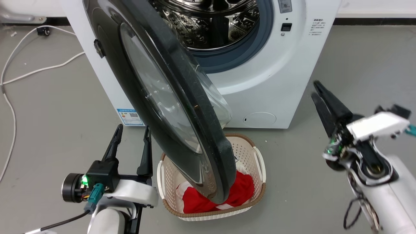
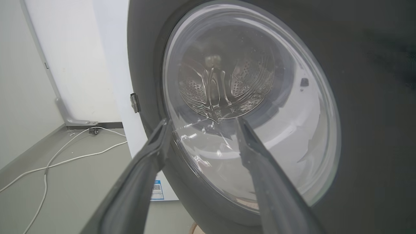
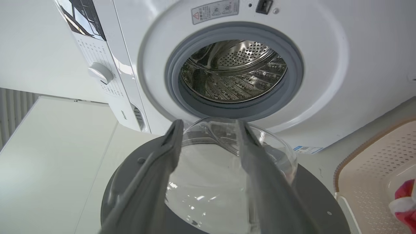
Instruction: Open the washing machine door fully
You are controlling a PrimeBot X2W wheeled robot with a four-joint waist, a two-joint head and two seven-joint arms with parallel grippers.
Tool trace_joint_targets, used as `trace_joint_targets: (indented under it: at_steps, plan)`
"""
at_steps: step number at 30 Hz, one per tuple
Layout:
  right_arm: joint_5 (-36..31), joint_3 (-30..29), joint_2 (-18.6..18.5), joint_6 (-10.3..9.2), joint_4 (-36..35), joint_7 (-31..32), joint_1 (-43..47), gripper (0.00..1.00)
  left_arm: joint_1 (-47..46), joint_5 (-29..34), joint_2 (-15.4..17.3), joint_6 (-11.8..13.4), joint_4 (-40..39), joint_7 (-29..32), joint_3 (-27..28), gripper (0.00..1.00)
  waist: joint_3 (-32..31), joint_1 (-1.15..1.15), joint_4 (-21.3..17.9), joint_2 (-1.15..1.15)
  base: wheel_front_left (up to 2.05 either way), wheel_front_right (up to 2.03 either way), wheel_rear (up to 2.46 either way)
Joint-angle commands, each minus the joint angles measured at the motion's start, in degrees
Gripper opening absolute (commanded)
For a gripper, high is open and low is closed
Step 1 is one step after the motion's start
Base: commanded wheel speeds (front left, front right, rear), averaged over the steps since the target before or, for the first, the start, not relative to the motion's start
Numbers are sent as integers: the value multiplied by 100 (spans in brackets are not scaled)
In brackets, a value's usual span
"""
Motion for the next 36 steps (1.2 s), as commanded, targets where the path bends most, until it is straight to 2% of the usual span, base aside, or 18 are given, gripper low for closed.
trace_joint_targets:
  at_steps: [1,8,13,16,20,23,25,28,33,36]
  plan:
    - [-23,-45,-21,0,-111,-104,225,100,95,-20,-3,21,-13,-15,35,100,-39,0,-37,0,0,0,0]
    - [-361,-305,-87,0,-813,-1187,1386,100,213,0,-3,2,-9,-15,115,100,-158,0,-145,0,0,0,0]
    - [-1249,-375,-209,0,-982,-1868,1885,100,278,19,-2,-6,-17,-15,159,100,-199,0,-207,0,0,0,0]
    - [-2303,-687,-207,0,-936,-1961,2026,100,290,51,-4,-12,-14,-15,173,100,-227,0,-240,0,0,0,0]
    - [-4632,-1612,117,0,-1169,-1963,2208,100,301,60,-3,-38,-13,-15,192,100,-265,0,-256,0,0,0,0]
    - [-6576,-2231,459,-1,-1687,-1966,2335,100,297,55,-4,-37,-26,-15,180,100,-271,0,-254,0,0,0,0]
    - [-7631,-2462,714,-1,-2075,-1966,2434,100,280,58,-3,-34,-35,-15,176,100,-263,0,-246,0,0,0,0]
    - [-8854,-2556,943,-1,-2665,-1966,2561,100,261,67,-3,-28,-50,-15,183,100,-258,0,-238,0,0,0,0]
    - [-9952,-2305,1173,-2,-3389,-1759,2859,100,220,123,-3,-16,-99,-15,198,100,-233,0,-226,0,0,0,0]
    - [-10183,-2141,1242,-2,-3543,-1629,3094,100,209,160,7,-25,-118,-15,218,100,-229,0,-218,0,0,0,0]
